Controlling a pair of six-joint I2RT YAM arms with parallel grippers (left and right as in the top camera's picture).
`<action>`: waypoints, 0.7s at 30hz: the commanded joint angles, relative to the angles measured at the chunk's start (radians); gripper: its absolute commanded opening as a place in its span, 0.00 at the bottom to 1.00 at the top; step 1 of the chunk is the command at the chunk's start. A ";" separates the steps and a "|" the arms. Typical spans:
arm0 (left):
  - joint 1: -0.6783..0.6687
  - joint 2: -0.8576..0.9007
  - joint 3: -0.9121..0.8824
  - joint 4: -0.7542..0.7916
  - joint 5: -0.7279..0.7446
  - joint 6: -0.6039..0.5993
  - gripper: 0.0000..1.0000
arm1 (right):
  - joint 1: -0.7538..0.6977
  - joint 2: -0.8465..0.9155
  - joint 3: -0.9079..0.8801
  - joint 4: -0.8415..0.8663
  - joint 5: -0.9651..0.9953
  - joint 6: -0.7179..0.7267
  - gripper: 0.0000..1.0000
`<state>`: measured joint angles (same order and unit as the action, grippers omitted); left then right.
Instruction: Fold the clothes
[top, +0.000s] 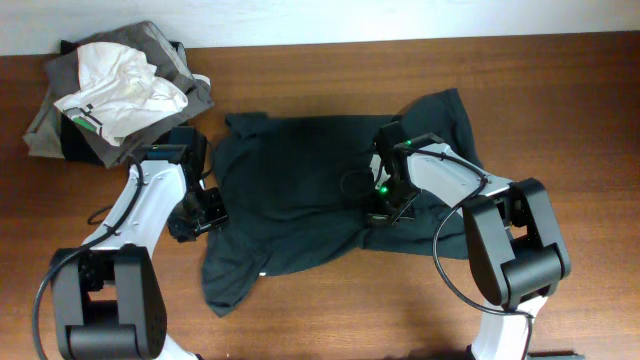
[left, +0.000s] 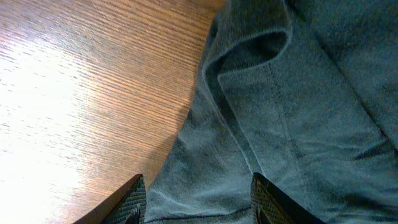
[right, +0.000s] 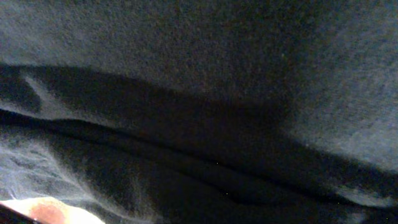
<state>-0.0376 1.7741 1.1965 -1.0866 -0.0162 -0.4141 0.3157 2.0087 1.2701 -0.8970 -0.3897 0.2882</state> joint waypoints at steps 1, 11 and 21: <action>0.005 -0.012 0.051 -0.005 -0.025 0.046 0.20 | -0.008 -0.045 0.069 -0.100 0.045 -0.037 0.04; -0.144 0.024 0.027 -0.019 0.159 0.116 0.02 | -0.233 -0.177 0.011 -0.292 0.346 0.061 0.06; -0.071 0.282 0.027 -0.017 0.153 0.117 0.03 | -0.479 -0.176 -0.251 -0.066 0.340 0.055 0.11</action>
<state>-0.1486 1.9884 1.2339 -1.1076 0.1768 -0.3092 -0.1219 1.8355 1.0668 -1.0245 -0.0597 0.3374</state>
